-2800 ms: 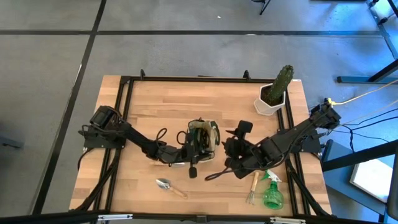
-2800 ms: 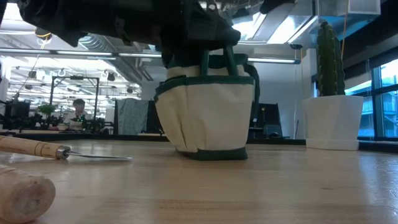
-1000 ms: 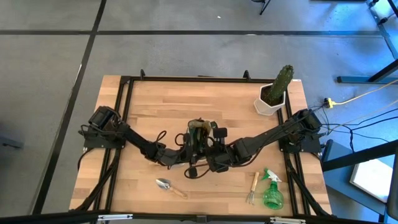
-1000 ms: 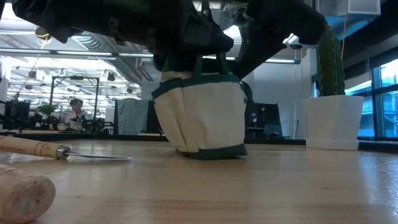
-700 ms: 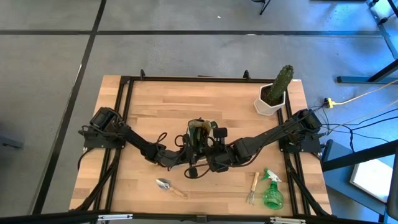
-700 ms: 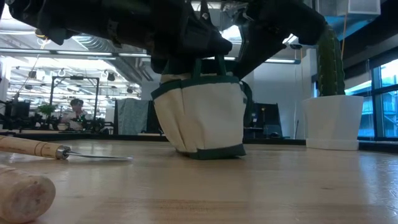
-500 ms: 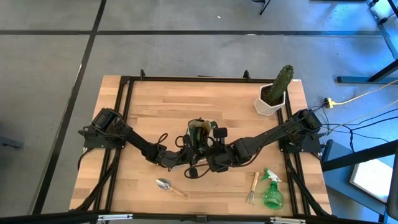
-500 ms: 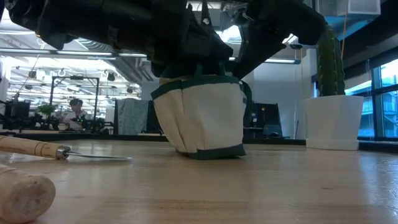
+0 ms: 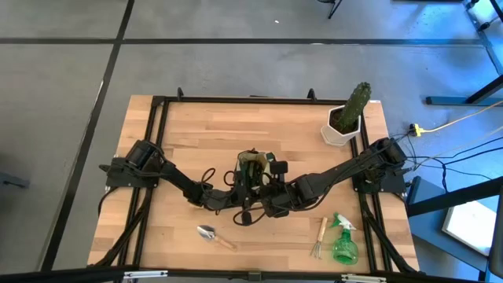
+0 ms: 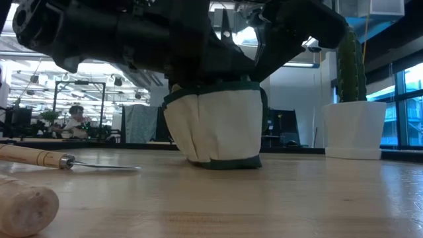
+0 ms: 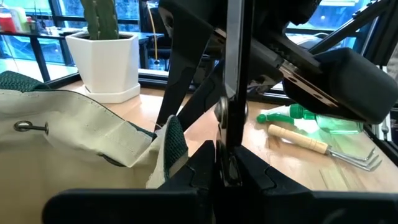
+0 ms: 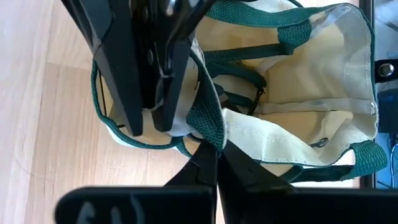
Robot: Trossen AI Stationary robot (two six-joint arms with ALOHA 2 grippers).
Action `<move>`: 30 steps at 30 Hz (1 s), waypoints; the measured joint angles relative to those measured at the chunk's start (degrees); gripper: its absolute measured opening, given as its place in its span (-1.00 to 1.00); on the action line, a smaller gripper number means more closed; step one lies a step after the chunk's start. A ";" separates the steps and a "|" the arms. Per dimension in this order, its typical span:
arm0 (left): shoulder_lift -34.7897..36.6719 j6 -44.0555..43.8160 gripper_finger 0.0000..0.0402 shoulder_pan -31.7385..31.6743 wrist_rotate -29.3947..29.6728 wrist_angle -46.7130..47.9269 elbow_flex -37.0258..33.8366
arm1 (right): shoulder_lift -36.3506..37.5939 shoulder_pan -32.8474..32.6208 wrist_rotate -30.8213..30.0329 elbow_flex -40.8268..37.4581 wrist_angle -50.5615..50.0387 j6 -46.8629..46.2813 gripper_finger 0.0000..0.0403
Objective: Pick & Place Garden tools in Gardening bag
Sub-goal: Put the green fruit pruner into the green gardening bag
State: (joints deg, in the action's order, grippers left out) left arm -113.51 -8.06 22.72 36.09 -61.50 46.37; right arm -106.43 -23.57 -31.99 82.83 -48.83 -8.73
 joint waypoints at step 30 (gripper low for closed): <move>2.27 6.82 -0.33 4.35 14.67 6.75 -0.17 | 0.07 0.00 -1.03 0.00 -2.15 -1.11 -1.00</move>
State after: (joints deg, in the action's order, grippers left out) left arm -111.24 -1.25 27.07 50.76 -54.76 46.19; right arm -106.37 -23.57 -33.01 82.83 -50.98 -9.85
